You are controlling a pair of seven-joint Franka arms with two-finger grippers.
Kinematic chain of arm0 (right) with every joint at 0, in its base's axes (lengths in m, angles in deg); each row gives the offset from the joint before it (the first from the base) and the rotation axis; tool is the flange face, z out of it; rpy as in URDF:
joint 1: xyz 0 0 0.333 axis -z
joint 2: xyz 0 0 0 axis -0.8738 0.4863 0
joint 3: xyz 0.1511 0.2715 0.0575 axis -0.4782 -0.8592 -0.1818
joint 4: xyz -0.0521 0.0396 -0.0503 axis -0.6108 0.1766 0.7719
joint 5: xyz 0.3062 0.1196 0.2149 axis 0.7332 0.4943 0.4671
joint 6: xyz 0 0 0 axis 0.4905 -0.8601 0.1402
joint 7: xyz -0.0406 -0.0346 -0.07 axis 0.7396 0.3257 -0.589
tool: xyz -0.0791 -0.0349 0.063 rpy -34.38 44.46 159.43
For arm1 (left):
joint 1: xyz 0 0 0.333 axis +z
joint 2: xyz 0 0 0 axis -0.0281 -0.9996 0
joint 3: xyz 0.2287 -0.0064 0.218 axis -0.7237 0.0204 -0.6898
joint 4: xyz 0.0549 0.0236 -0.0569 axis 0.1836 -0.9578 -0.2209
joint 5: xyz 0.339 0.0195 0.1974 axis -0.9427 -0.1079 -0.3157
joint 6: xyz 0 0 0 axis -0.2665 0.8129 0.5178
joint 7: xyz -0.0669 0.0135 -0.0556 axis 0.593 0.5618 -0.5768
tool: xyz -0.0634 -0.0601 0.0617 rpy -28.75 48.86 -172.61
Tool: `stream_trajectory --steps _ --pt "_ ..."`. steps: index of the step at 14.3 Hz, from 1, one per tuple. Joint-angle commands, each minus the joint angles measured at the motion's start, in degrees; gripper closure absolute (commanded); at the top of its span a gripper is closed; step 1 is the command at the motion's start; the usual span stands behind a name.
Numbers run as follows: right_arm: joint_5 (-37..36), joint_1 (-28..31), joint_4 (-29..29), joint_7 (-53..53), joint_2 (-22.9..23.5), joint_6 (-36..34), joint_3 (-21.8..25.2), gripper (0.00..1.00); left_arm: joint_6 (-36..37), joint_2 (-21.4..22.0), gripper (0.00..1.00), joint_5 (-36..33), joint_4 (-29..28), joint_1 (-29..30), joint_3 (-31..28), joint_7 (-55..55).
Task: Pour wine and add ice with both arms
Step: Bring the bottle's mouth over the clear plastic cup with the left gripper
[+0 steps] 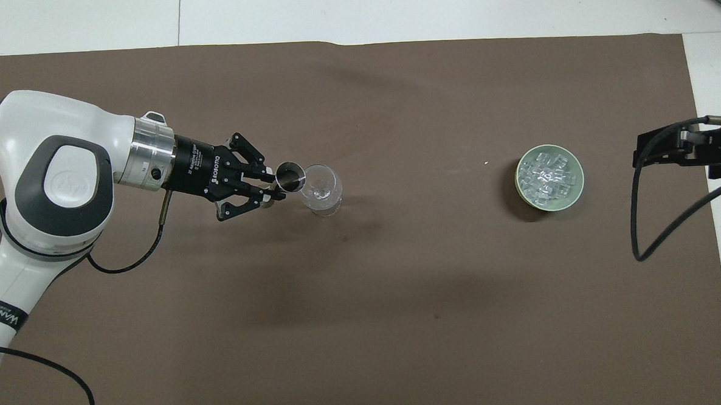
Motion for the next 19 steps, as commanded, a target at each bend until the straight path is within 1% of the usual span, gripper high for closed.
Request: stream_trajectory --steps 1,3,12,14,19 --pt "1.13 0.51 0.69 0.12 -0.65 -0.43 -0.02 0.0 -1.41 1.57 1.0 -2.3 -0.75 -0.27 0.62 3.04" --pt "1.13 0.51 0.69 0.12 -0.65 -0.43 -0.02 0.0 -1.67 1.57 1.0 -3.25 -0.57 -0.27 0.7 4.27" --pt "1.13 0.43 0.69 0.12 -0.65 -0.43 -0.02 0.0 -2.64 0.69 1.0 -13.0 2.94 -0.27 3.34 14.28" --pt "1.13 0.51 0.69 0.12 -0.65 -0.43 -0.02 0.0 -2.72 0.6 1.0 -14.59 3.12 -0.27 4.39 15.69" --pt "1.13 0.51 0.69 0.12 -0.65 -0.43 -0.02 0.0 -3.25 0.08 1.0 -18.02 4.0 -0.27 4.57 20.08"
